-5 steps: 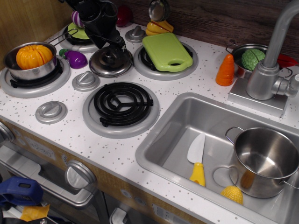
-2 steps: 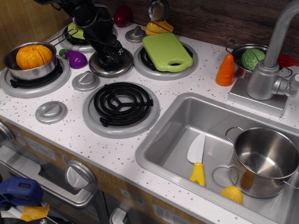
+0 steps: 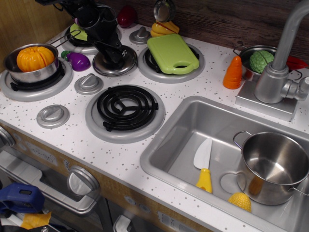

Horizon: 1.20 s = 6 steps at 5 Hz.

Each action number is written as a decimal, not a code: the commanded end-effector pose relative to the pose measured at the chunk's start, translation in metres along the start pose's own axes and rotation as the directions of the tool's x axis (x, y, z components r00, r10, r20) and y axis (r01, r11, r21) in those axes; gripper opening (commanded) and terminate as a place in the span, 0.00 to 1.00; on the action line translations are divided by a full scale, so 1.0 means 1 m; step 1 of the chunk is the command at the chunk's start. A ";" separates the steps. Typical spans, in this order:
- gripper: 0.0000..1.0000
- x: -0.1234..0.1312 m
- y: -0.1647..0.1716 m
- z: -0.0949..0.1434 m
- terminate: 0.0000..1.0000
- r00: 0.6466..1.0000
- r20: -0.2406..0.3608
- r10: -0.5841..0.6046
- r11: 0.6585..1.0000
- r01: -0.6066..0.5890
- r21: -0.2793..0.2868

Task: Put lid on stove

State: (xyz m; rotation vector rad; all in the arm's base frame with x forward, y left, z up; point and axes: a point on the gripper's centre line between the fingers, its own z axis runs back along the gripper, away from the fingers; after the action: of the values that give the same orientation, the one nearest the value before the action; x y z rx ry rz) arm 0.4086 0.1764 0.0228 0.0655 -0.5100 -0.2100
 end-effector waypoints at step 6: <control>0.00 0.007 -0.014 0.077 0.00 0.997 -0.054 0.050 0.982 -0.039 0.187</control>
State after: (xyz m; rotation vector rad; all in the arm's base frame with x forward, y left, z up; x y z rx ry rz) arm 0.3556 0.1472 0.0655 0.2028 -0.3939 -0.0671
